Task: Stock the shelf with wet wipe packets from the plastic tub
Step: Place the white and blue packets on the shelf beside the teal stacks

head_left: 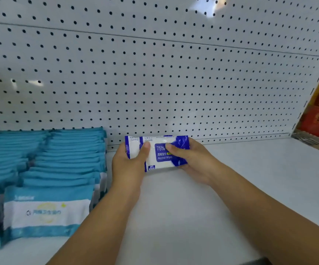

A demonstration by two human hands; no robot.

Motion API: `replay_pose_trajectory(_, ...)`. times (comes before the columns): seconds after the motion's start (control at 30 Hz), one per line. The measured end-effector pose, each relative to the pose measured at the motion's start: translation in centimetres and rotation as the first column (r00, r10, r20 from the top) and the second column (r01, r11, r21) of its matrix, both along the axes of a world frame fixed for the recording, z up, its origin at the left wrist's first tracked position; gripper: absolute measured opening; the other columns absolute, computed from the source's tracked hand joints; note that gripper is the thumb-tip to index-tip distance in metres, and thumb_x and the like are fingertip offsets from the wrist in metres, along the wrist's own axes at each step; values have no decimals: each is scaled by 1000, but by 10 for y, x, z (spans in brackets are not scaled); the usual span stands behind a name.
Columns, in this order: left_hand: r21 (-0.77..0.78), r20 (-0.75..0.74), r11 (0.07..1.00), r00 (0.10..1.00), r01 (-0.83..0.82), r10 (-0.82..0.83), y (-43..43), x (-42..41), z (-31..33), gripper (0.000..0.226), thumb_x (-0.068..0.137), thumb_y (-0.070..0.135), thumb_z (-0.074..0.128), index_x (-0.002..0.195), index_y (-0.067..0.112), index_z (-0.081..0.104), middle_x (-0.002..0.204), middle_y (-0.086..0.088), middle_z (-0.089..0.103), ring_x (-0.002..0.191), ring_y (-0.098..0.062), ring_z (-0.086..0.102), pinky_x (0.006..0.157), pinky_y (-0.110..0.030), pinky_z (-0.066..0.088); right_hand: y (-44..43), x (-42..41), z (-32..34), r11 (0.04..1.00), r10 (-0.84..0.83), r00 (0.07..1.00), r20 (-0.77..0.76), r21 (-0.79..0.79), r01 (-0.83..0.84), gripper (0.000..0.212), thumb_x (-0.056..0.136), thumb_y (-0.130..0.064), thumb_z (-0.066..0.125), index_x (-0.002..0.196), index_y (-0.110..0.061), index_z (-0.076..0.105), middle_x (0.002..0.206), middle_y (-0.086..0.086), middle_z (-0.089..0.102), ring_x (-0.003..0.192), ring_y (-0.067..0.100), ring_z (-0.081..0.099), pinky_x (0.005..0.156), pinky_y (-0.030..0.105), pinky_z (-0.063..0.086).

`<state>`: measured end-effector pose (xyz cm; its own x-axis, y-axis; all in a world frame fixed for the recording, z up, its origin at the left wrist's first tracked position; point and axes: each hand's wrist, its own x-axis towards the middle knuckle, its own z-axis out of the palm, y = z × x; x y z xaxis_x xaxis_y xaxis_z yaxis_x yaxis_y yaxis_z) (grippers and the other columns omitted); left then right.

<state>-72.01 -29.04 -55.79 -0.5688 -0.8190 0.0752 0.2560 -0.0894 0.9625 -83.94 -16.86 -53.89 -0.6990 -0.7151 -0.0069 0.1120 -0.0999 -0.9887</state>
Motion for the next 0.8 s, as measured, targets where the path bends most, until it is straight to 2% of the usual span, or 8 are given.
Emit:
replay_pose_trajectory(0.13, -74, 30, 996, 998, -54, 56, -4, -4, -3, 19, 98, 29, 64, 114, 19, 65, 103, 0, 75, 87, -15, 72, 67, -23, 56, -11, -9, -4, 997, 61, 995, -84, 60, -56, 30, 87, -10, 75, 116, -14, 69, 109, 6, 76, 100, 21, 73, 83, 32, 60)
replay_pose_trajectory(0.2, -132, 67, 987, 992, -97, 107, -3, -7, -4, 20, 99, 30, 61, 115, 18, 59, 103, 3, 71, 83, -5, 67, 61, -10, 49, -22, -18, -9, 998, -4, 994, -112, 61, 11, 31, 85, -11, 77, 115, -12, 69, 108, 7, 76, 101, 26, 73, 87, 37, 60)
replay_pose_trajectory(0.27, -205, 106, 967, 979, -150, 175, -3, -7, -5, 23, 99, 26, 62, 118, 19, 52, 105, 13, 63, 83, 9, 58, 64, -3, 42, -35, -29, -15, 993, -102, 984, -143, 41, 109, 33, 83, -12, 80, 114, -10, 69, 109, 9, 76, 104, 32, 71, 93, 45, 58)
replay_pose_trajectory(0.33, -310, 217, 931, 938, -196, 270, -4, -5, -7, 36, 99, 20, 62, 131, 15, 48, 114, 13, 58, 98, 8, 57, 81, -9, 38, -49, -38, -20, 979, -182, 962, -206, 54, 197, 40, 80, -18, 84, 116, -13, 67, 109, 6, 75, 102, 26, 72, 92, 42, 59)
replay_pose_trajectory(0.4, -498, 363, 851, 852, -164, 377, -5, -3, -11, 44, 97, 22, 63, 137, 10, 49, 131, -1, 57, 123, -19, 54, 98, -24, 39, -61, -41, -23, 965, -231, 936, -265, 61, 256, 45, 79, -21, 85, 119, -15, 63, 111, 2, 73, 98, 16, 72, 83, 30, 60)
replay_pose_trajectory(0.47, -651, 516, 759, 734, 3, 440, -4, -1, -14, 44, 97, 31, 60, 136, 11, 52, 135, -8, 55, 130, -28, 47, 104, -38, 44, -72, -41, -24, 961, -255, 920, -297, 25, 274, 45, 80, -21, 84, 118, -14, 61, 110, 0, 71, 94, 10, 70, 72, 18, 57)
replay_pose_trajectory(0.57, -642, 702, 732, 560, 230, 440, -4, 4, -15, 60, 99, 47, 51, 145, 10, 44, 150, -9, 42, 143, -28, 32, 113, -45, 38, -85, -38, -26, 958, -262, 890, -372, 11, 287, 48, 79, -25, 85, 118, -19, 57, 104, -9, 67, 90, 0, 65, 65, 9, 52)
replay_pose_trajectory(0.8, -654, 725, 674, 538, 344, 429, -5, 2, -14, 76, 101, 54, 40, 159, 12, 14, 169, -5, 6, 155, -26, 6, 125, -44, 13, -90, -44, -31, 970, -229, 882, -412, -15, 244, 40, 80, -23, 85, 114, -19, 64, 102, -7, 71, 88, 4, 69, 71, 16, 56)
